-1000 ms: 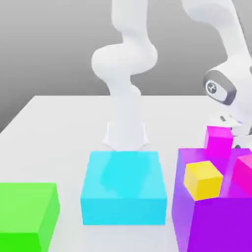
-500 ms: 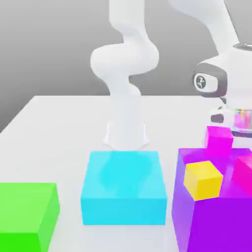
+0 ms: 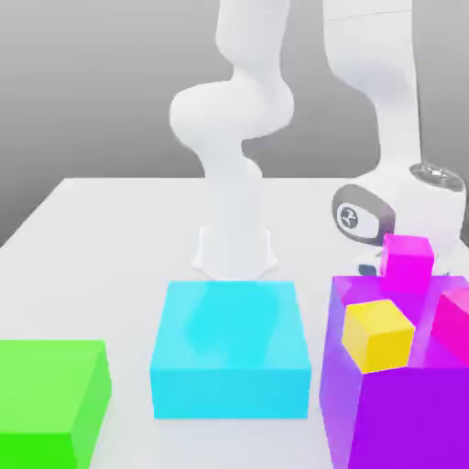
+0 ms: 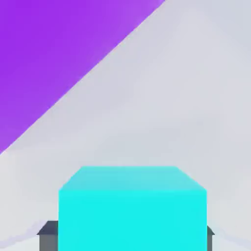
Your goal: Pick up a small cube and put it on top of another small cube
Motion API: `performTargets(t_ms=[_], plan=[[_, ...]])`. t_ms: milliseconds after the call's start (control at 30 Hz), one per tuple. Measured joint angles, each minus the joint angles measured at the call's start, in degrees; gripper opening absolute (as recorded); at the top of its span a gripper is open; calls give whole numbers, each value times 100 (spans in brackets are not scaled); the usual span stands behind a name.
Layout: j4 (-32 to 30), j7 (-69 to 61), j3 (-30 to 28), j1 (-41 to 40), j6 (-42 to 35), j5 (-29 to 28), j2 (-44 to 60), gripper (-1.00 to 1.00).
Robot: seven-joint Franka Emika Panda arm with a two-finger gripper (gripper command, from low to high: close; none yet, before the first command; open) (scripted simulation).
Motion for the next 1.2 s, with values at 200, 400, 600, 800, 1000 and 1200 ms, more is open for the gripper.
performTargets(t_ms=[200,400,600,800,1000,1200], plan=[[-115,-138,122,-78,-529,186,-638,-100],[331,-1026,408,72,-1299,-87,-901,-100],[1395,-2553,710,212,-2094,-528,-551,-100],[2504,-4093,843,4,-3153,-503,-506,-100],[3633,-5554,749,-336,-4369,-296,-658,-100],[4763,-6949,574,-667,-5594,-171,-822,-100]])
